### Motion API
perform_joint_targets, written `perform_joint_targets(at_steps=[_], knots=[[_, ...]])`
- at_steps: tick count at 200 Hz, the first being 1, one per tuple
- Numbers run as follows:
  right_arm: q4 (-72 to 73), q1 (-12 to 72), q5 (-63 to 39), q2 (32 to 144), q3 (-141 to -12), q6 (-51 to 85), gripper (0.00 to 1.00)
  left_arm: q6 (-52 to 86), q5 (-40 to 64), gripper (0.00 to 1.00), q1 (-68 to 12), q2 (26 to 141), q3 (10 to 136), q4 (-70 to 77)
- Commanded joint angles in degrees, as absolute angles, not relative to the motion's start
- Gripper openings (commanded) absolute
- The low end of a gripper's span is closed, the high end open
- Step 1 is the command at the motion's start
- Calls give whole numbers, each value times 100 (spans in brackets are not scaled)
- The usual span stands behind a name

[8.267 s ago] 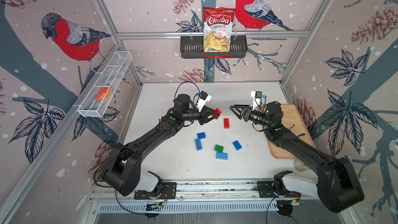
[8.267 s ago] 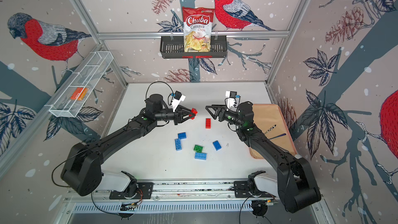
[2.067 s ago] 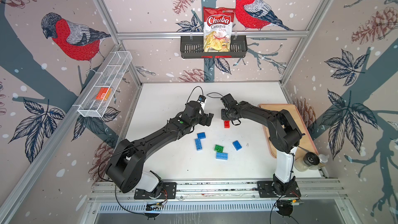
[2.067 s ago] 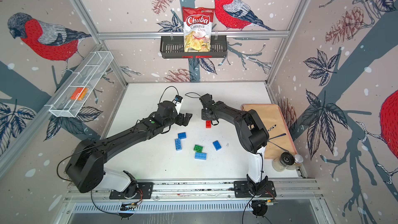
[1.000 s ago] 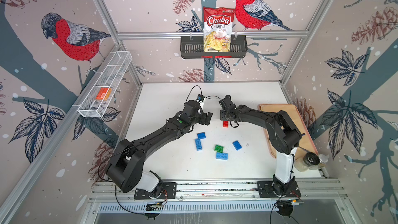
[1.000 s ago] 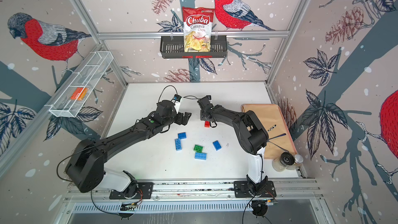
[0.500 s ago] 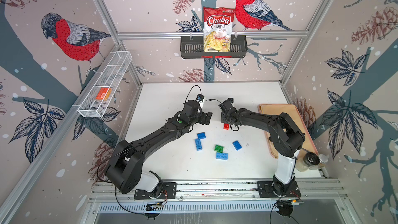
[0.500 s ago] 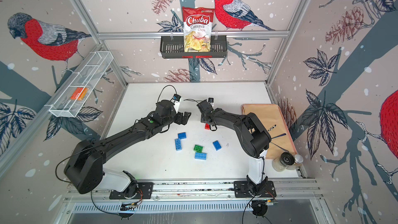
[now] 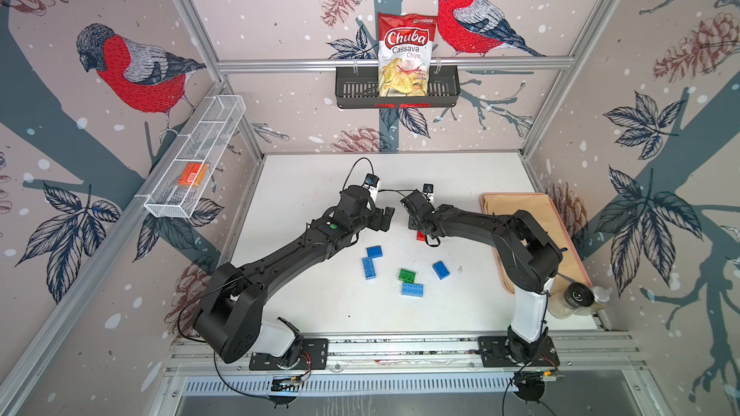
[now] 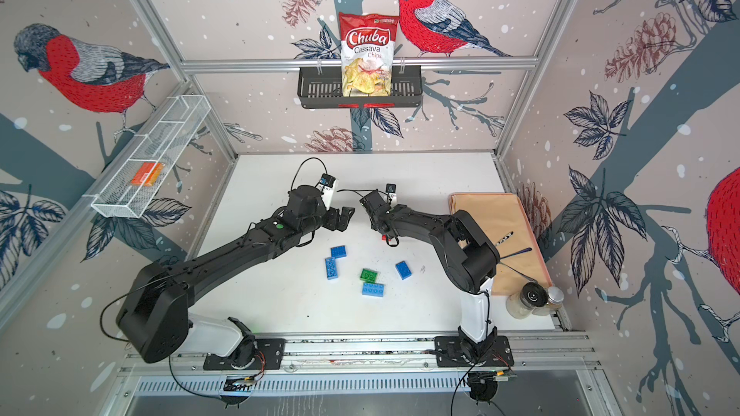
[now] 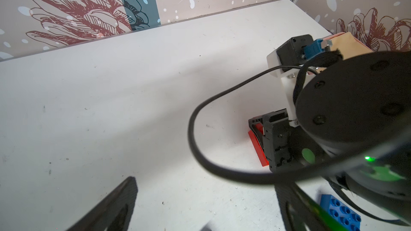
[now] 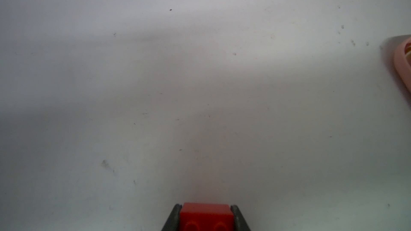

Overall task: Assemble a rectangle with lego
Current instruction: Assemble the lego brick with the lego brick.

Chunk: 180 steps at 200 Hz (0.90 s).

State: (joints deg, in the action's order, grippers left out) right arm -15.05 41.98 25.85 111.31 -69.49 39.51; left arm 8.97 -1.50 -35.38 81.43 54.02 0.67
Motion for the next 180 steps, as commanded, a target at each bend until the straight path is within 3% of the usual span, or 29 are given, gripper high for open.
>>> perform_joint_targets(at_steps=[1, 180], knots=[[-1793, 4210, 2534, 11231, -6887, 4064, 0, 888, -165, 96, -3527, 8112, 5405, 46], [-1068, 4153, 2277, 10808, -6110, 4113, 0, 861, -208, 96, -3481, 8104, 5405, 58]])
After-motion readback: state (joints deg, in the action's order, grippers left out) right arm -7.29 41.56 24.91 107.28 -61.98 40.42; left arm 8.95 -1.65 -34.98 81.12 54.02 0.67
